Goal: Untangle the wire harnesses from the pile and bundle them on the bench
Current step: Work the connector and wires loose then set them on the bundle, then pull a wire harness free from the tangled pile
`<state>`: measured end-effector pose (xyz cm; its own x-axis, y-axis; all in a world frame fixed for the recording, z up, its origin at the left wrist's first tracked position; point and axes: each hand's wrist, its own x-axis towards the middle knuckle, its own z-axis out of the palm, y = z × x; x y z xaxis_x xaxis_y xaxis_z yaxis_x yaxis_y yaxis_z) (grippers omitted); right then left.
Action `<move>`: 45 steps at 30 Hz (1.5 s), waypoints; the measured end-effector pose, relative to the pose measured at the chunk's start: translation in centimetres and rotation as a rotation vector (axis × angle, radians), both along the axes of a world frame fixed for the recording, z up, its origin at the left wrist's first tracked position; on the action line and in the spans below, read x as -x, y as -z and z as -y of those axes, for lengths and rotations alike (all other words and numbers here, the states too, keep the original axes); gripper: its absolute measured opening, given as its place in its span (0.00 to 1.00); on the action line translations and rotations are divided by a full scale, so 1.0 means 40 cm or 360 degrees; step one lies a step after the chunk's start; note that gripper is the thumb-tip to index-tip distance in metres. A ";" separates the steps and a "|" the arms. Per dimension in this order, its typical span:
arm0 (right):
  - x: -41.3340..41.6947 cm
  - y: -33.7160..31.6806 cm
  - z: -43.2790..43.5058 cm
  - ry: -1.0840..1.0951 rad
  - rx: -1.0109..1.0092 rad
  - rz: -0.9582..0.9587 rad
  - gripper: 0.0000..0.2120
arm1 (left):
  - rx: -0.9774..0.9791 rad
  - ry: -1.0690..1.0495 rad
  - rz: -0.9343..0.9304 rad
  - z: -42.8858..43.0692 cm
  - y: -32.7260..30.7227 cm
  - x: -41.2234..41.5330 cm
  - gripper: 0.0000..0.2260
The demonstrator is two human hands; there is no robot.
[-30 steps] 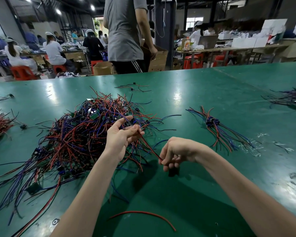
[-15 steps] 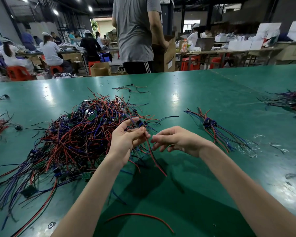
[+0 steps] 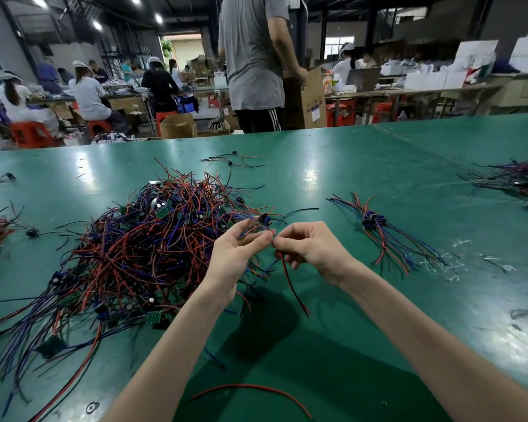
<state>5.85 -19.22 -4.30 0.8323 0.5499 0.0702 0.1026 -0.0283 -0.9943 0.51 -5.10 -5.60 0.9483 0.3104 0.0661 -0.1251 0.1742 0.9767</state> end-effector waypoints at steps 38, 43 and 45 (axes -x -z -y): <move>-0.166 -0.009 -0.072 0.0468 0.1246 0.1059 0.11 | -0.1555 -0.0630 -0.0029 -0.049 0.056 -0.009 0.06; -0.217 0.026 -0.153 0.0177 0.1478 0.1056 0.19 | -0.1609 -0.0554 -0.0084 -0.047 0.051 -0.006 0.08; -0.230 0.041 -0.173 0.0056 0.1570 0.1048 0.20 | -0.1619 -0.0545 -0.0074 -0.047 0.054 -0.004 0.09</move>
